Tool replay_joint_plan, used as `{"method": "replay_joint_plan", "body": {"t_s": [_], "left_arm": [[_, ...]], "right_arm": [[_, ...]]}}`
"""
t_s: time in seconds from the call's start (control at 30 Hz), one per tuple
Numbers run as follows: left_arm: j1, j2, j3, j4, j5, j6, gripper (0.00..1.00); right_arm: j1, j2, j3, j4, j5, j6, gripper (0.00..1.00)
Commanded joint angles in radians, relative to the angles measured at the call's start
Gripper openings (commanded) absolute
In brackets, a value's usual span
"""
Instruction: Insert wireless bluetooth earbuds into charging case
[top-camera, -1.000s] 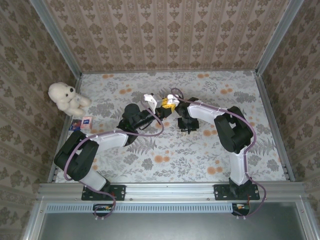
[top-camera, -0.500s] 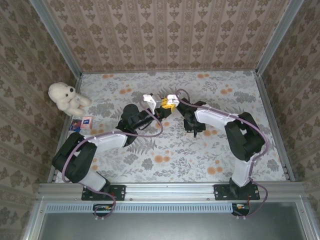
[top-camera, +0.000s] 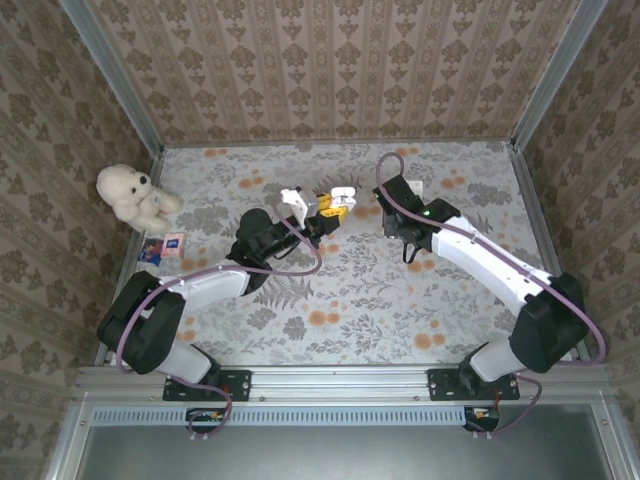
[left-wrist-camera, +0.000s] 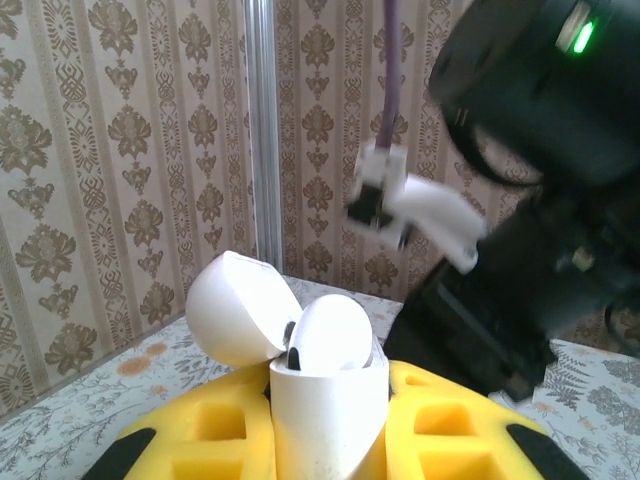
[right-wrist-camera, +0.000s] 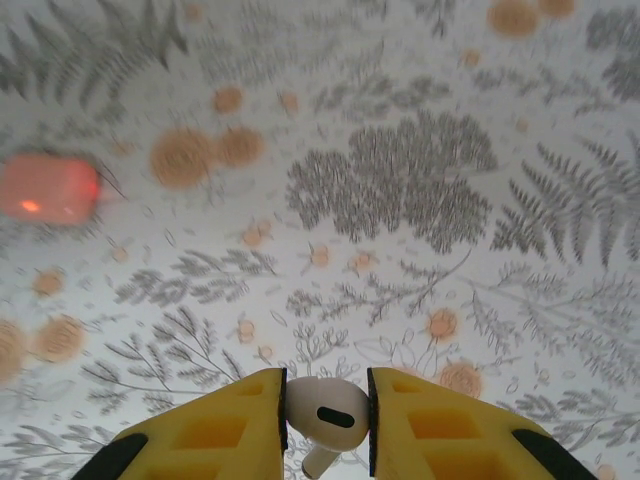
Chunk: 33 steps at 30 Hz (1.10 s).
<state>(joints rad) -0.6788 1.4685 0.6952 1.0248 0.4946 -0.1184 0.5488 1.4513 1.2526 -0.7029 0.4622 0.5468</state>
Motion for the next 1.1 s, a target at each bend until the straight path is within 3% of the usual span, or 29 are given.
{"method": "replay_joint_plan", "body": {"t_s": [0.0, 0.37, 0.77, 1.07], "left_arm": [[0.005, -0.012, 0.008, 0.054, 0.037, 0.014, 0.0], [-0.009, 0.043, 0.065, 0.136, 0.07, -0.081, 0.0], [-0.028, 0.099, 0.11, 0.251, 0.068, -0.161, 0.0], [-0.027, 0.129, 0.153, 0.261, 0.106, -0.152, 0.0]], "right_arm": [[-0.006, -0.07, 0.065, 0.031, 0.046, -0.049, 0.26], [-0.01, -0.177, 0.179, 0.195, -0.148, -0.194, 0.26], [-0.009, -0.221, 0.155, 0.306, -0.36, -0.211, 0.26], [-0.006, -0.231, 0.127, 0.328, -0.432, -0.217, 0.26]]}}
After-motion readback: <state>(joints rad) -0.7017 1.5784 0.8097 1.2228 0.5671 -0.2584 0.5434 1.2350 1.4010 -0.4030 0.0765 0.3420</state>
